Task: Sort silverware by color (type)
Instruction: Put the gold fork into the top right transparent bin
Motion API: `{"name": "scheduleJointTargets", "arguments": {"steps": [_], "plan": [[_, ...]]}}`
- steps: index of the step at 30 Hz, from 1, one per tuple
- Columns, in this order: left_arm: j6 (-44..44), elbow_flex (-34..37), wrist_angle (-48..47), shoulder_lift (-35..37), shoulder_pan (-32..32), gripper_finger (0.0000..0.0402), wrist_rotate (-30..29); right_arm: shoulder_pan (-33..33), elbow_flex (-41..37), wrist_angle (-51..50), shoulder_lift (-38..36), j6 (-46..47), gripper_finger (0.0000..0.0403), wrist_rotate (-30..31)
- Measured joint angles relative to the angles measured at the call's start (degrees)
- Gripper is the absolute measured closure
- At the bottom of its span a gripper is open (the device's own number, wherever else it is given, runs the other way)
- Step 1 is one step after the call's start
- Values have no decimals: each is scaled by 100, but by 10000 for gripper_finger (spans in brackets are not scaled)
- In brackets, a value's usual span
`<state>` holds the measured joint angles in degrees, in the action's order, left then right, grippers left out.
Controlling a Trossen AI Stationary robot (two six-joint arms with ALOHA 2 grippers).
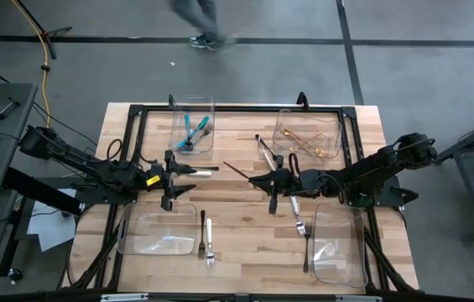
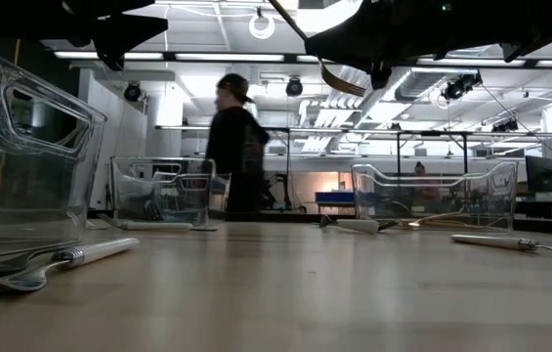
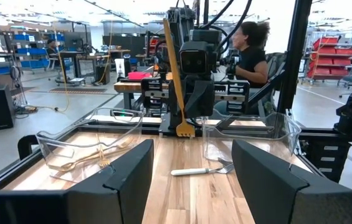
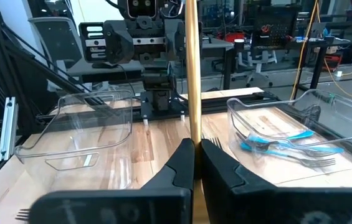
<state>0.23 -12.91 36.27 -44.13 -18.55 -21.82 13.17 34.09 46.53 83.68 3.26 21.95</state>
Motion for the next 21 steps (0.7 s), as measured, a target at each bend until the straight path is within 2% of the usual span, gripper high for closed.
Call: {"name": "scheduleJointTargets", "arguments": {"steps": [21], "plan": [[0, 0, -2, 0, 0, 190, 0, 0, 0, 21, 0, -137, 398, -177]]}}
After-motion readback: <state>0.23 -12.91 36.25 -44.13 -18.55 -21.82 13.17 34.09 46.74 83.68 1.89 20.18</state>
